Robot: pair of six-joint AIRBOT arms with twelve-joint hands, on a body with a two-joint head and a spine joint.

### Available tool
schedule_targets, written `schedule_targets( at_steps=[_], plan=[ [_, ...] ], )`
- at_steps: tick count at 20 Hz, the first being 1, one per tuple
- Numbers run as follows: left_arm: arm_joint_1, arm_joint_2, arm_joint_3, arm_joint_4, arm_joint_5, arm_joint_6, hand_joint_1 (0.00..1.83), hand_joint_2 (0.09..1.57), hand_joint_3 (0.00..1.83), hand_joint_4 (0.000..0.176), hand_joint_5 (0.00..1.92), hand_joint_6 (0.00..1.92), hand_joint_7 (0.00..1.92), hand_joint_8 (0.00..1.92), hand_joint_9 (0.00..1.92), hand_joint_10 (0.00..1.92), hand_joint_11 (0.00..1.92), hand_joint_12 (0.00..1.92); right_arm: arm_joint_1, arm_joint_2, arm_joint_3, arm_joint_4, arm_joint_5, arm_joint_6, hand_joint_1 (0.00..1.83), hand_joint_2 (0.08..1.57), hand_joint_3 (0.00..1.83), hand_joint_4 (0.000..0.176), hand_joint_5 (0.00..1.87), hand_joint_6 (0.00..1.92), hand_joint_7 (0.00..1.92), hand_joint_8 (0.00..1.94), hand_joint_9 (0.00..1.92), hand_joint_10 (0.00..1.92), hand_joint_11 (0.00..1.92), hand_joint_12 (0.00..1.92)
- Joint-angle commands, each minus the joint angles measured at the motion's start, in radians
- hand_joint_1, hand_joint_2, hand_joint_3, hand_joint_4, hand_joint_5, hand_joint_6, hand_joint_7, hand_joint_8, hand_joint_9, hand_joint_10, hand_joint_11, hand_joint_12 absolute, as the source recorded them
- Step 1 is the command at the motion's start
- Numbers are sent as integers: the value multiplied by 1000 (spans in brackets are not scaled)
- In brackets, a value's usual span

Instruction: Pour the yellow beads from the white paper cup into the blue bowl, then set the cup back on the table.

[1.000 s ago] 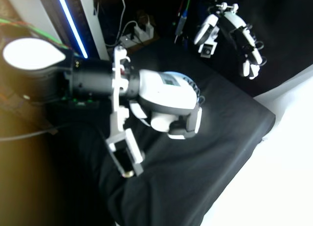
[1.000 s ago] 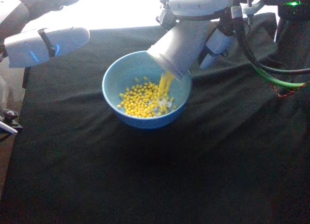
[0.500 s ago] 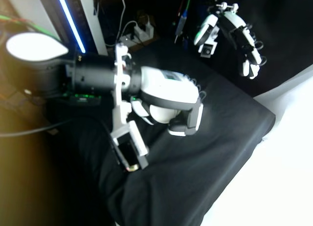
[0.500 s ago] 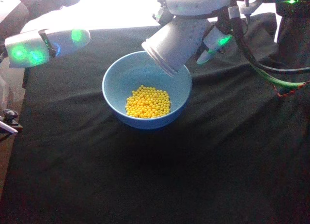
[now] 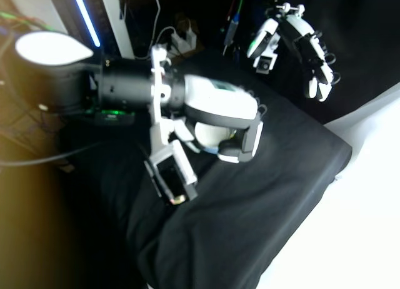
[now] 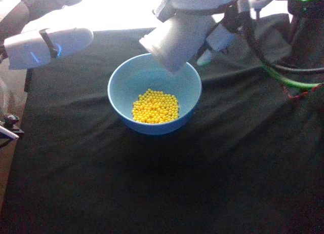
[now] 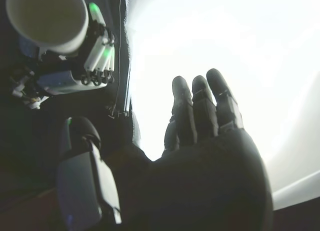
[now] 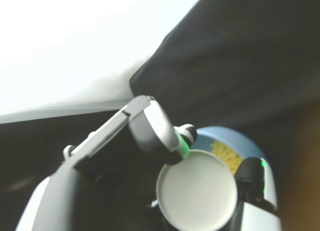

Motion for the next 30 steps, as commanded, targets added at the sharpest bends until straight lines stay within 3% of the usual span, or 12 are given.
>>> schedule_targets(
  at_steps=[1, 5, 8, 10, 13, 15, 17, 18, 20, 22, 24, 30],
  plan=[
    [-8, -6, 6, -15, -131, -11, 496, 918, 0, 0, 138, 5, 482, 2, 327, 4, 0, 805, 22, 7, 3, 57, -11, -7, 1160, 1150, 0, 0, 916, 1063, 1023, 1576, 1163, 1896, 1252, 1921],
    [5, -8, 5, -30, -140, -15, 514, 889, 0, 0, 151, 3, 479, 0, 299, 0, 0, 729, 22, 49, 3, 269, 22, -103, 1176, 1103, 0, 0, 1007, 916, 1068, 1876, 1235, 1921, 1323, 1921],
    [15, -10, 5, -41, -147, -19, 500, 885, 0, 0, 146, 1, 478, 0, 295, 0, 0, 694, 21, 82, 3, 442, 41, -206, 1191, 1074, 0, 0, 1072, 811, 1150, 1108, 1210, 1505, 1173, 1808],
    [19, -10, 4, -45, -149, -20, 510, 886, 0, 0, 153, 2, 468, 0, 290, 0, 0, 650, 13, 95, 5, 523, 65, -213, 1175, 1107, 3, 0, 995, 934, 1064, 1473, 1133, 1837, 1169, 1916],
    [30, -11, 2, -56, -158, -21, 503, 896, 3, 0, 153, 2, 453, 0, 271, 0, 0, 616, -32, 109, 36, 691, 139, -213, 1242, 1115, 0, 0, 970, 962, 1014, 1070, 1008, 1532, 968, 1826],
    [39, -12, 2, -65, -163, -23, 499, 908, 4, 1, 163, 3, 446, 0, 274, 1, 0, 634, -87, 114, 69, 847, 215, -213, 1289, 1052, 0, 0, 1145, 497, 1156, 915, 1098, 1176, 973, 1587],
    [44, -12, 1, -71, -169, -26, 503, 913, 3, 0, 162, 1, 453, 2, 267, 0, 0, 595, -155, 119, 96, 1003, 308, -213, 1200, 1039, 0, 0, 1170, 632, 1025, 1355, 921, 1864, 928, 1908],
    [47, -12, 1, -75, -171, -27, 502, 918, 4, 0, 159, 0, 457, 3, 266, 1, 0, 591, -184, 118, 106, 1063, 352, -214, 1193, 1051, 1, 0, 1134, 700, 992, 1340, 873, 1818, 830, 1918],
    [56, -12, 0, -81, -174, -28, 485, 923, 5, 0, 168, 3, 467, 6, 279, 6, 0, 590, -256, 119, 120, 1193, 424, -214, 1265, 1064, 0, 0, 1104, 621, 1122, 948, 1021, 1145, 843, 1557],
    [61, -12, -1, -87, -177, -28, 470, 918, 2, 0, 156, 0, 476, 8, 282, 6, 0, 590, -303, 120, 126, 1284, 471, -214, 1268, 1054, 0, 0, 1100, 635, 1170, 837, 1095, 1062, 881, 1571],
    [66, -14, -2, -91, -180, -31, 470, 912, 0, 0, 149, 0, 476, 7, 289, 8, 0, 587, -358, 120, 129, 1388, 530, -214, 1278, 1056, 0, 0, 1128, 539, 1146, 921, 1066, 928, 589, 1607],
    [74, -16, -2, -99, -181, -34, 455, 920, 1, 0, 134, 0, 492, 1, 312, 5, 11, 621, -508, 115, 125, 1660, 693, -214, 1281, 1034, 0, 0, 1068, 727, 1304, 545, 1366, 236, 1062, 986]
  ],
)
